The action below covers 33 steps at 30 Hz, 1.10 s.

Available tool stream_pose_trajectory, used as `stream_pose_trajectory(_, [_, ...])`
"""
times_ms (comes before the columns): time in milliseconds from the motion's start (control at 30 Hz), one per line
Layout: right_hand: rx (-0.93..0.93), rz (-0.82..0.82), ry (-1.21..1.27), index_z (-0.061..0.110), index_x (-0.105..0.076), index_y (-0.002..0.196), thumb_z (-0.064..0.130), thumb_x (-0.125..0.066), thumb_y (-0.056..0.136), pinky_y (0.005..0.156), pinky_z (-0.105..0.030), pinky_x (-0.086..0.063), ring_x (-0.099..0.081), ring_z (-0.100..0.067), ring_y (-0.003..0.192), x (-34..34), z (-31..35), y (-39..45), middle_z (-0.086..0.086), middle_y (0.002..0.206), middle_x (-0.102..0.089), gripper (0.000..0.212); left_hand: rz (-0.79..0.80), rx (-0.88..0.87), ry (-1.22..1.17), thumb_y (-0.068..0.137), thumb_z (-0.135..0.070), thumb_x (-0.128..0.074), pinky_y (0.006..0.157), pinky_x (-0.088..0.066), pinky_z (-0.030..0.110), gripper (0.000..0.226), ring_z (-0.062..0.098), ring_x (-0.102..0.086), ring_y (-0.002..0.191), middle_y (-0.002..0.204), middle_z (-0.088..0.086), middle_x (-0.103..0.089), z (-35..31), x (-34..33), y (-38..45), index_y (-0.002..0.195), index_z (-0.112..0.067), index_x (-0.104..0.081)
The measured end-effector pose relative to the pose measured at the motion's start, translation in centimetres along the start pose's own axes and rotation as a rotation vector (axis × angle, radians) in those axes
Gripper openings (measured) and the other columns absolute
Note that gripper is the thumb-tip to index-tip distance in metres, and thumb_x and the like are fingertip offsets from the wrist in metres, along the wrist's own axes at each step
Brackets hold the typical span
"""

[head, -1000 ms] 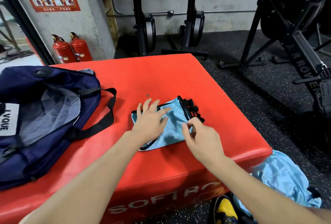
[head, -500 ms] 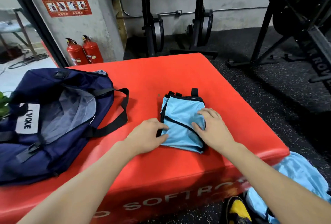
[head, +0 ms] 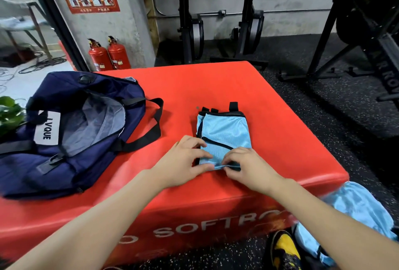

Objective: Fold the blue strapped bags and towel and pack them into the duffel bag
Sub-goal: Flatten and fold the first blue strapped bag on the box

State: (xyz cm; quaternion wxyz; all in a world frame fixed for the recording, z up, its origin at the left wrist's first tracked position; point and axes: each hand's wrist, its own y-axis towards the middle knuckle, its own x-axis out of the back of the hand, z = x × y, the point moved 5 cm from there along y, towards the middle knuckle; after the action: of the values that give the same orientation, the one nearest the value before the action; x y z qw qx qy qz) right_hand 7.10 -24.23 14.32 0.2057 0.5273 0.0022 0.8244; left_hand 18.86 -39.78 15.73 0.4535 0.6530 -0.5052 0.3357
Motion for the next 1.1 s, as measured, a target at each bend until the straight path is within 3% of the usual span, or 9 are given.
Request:
stream_pose_trajectory(67, [-0.072, -0.02, 0.123, 0.023, -0.073, 0.092, 0.03, -0.07, 0.084, 0.091, -0.033, -0.048, -0.061, -0.009, 0.095, 0.5, -0.3, 0.2, 0.011, 0.095, -0.071, 0.011, 0.018, -0.024, 0.088, 0.082, -0.071, -0.057, 0.099, -0.04, 0.036, 0.057, 0.017, -0.044, 0.128, 0.131, -0.004, -0.057, -0.4, -0.4, 0.1, 0.118, -0.028, -0.071])
stream_pose_trajectory(167, [-0.168, -0.012, 0.254, 0.026, -0.07, 0.086, 0.027, -0.072, 0.084, 0.09, -0.031, -0.047, -0.059, -0.005, 0.094, 1.3, -0.6, 0.4, 0.01, 0.092, -0.069, 0.003, -0.042, -0.036, 0.102, 0.083, -0.042, -0.064, 0.093, -0.049, 0.043, 0.031, 0.02, -0.052, 0.124, 0.124, -0.001, -0.062, -0.6, -0.4, 0.3, 0.106, -0.023, -0.072])
stream_pose_trajectory(300, [-0.155, 0.021, 0.088, 0.035, -0.057, 0.102, 0.06, -0.065, 0.075, 0.096, -0.028, -0.041, -0.05, -0.005, 0.108, 1.7, -0.5, -0.3, 0.019, 0.111, -0.056, 0.037, -0.137, 0.051, -0.064, 0.085, -0.026, -0.062, 0.097, -0.047, 0.042, 0.02, 0.016, -0.061, 0.115, 0.114, -0.003, -0.069, 0.0, 0.0, 1.0, 0.101, -0.017, -0.07])
stream_pose_trajectory(400, [-0.232, 0.113, -0.133, 0.032, -0.052, 0.112, 0.053, -0.064, 0.072, 0.093, -0.031, -0.043, -0.047, -0.01, 0.111, 1.6, -1.7, -1.2, 0.016, 0.118, -0.049, 0.047, -0.139, 0.076, -0.165, 0.086, -0.016, -0.069, 0.096, -0.047, 0.039, 0.014, 0.013, -0.064, 0.103, 0.106, -0.007, -0.07, 0.0, 0.1, 1.1, 0.099, -0.018, -0.066])
stream_pose_trajectory(500, [-0.277, 0.038, -0.072, 0.026, -0.059, 0.098, 0.043, -0.057, 0.072, 0.078, -0.033, -0.049, -0.059, -0.014, 0.088, 3.1, -2.4, -1.4, 0.012, 0.093, -0.061, 0.031, -0.134, 0.058, -0.215, 0.09, -0.023, -0.07, 0.081, -0.048, 0.031, 0.007, 0.005, -0.06, 0.082, 0.09, -0.01, -0.067, -0.5, 0.5, 0.9, 0.095, -0.021, -0.065])
stream_pose_trajectory(633, [-0.3, -0.046, 0.198, 0.017, -0.058, 0.078, 0.032, -0.059, 0.067, 0.059, -0.029, -0.036, -0.043, -0.009, 0.06, 5.4, -2.8, -1.1, 0.006, 0.061, -0.051, 0.018, -0.211, 0.123, -0.227, 0.093, -0.045, -0.062, 0.06, -0.044, 0.033, 0.025, 0.012, -0.05, 0.057, 0.066, -0.003, -0.055, -0.7, 1.0, 0.5, 0.09, -0.02, -0.058])
stream_pose_trajectory(867, [-0.394, -0.131, 0.459, 0.018, -0.066, 0.08, 0.041, -0.056, 0.059, 0.061, -0.033, -0.039, -0.046, -0.008, 0.062, 5.8, -4.2, -0.1, 0.01, 0.064, -0.054, 0.033, -0.34, 0.21, -0.384, 0.093, -0.041, -0.067, 0.061, -0.046, 0.034, 0.018, 0.018, -0.051, 0.062, 0.067, -0.001, -0.057, -0.4, 1.4, 1.3, 0.092, -0.023, -0.064])
stream_pose_trajectory(1033, [-0.48, -0.221, 0.232, 0.029, -0.064, 0.09, 0.033, -0.074, 0.082, 0.069, -0.022, -0.047, -0.061, -0.007, 0.072, 4.9, -5.3, 0.0, 0.015, 0.075, -0.067, 0.013, -0.351, 0.34, -0.33, 0.088, -0.035, -0.075, 0.062, -0.044, 0.026, 0.018, 0.004, -0.047, 0.059, 0.067, -0.015, -0.053, 1.0, 0.5, 2.5, 0.1, -0.026, -0.065])
stream_pose_trajectory(1100, [-0.552, -0.201, 0.101, 0.032, -0.06, 0.096, 0.044, -0.073, 0.083, 0.077, -0.034, -0.051, -0.063, -0.014, 0.084, 4.5, -5.7, -0.3, 0.015, 0.085, -0.066, 0.022, -0.297, 0.391, -0.27, 0.086, -0.038, -0.075, 0.076, -0.05, 0.031, 0.033, 0.002, -0.052, 0.073, 0.089, -0.017, -0.058, 1.5, 0.1, 2.9, 0.115, -0.031, -0.062])
